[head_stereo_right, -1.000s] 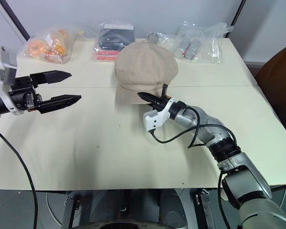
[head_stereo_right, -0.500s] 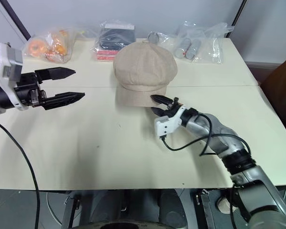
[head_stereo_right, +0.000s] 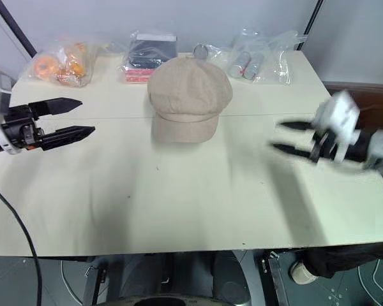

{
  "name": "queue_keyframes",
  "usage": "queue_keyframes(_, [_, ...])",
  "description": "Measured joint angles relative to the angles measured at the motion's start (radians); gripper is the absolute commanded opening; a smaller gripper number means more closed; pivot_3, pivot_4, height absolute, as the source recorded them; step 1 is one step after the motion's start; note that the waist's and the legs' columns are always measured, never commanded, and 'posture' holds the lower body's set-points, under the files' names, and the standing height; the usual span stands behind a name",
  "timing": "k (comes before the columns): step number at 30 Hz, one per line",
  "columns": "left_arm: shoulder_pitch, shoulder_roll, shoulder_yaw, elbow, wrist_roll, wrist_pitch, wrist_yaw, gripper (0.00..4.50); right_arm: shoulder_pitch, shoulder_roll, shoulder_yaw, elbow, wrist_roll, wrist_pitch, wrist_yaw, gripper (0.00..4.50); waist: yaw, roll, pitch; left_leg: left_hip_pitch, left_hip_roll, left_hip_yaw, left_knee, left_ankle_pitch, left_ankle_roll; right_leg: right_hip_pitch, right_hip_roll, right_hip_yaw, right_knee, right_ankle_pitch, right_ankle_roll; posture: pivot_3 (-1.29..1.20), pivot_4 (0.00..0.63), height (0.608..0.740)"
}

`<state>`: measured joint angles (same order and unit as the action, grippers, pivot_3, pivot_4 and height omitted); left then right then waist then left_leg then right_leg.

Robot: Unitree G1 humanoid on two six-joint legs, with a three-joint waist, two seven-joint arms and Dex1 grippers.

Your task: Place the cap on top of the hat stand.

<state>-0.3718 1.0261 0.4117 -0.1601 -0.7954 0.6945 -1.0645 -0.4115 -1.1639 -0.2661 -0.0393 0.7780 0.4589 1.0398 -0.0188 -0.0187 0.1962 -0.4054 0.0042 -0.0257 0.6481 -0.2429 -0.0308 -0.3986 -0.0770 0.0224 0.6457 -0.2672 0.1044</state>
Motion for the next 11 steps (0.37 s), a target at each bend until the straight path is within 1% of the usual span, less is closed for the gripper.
queue_keyframes(3, [-0.001,0.013,0.010,0.026,0.001,0.000,-0.001,4.50,-0.071,0.007,0.020,0.070,0.003,0.096,0.036,3.46,0.010,0.000,0.000,-0.003,-0.001,0.001,0.000,0.000,0.000,-0.002,-0.001,-0.001,0.000,0.000,-0.001,0.00,0.150,0.740])
queue_keyframes(5, [-0.001,0.013,0.010,0.027,0.001,0.000,0.000,4.50,-0.078,0.017,0.042,0.084,0.000,0.134,0.056,4.45,0.010,0.000,0.000,-0.005,-0.002,0.002,0.000,0.000,0.000,-0.004,-0.002,-0.001,0.000,0.000,0.000,0.00,0.150,0.740])
queue_keyframes(11, [-0.002,0.013,0.007,0.023,0.008,-0.005,0.003,4.50,-0.078,0.049,0.065,0.068,-0.039,0.142,0.101,4.45,0.004,0.000,0.000,-0.005,-0.004,0.004,0.000,0.000,0.000,-0.006,-0.002,0.000,0.001,0.001,0.004,0.00,0.150,0.740])
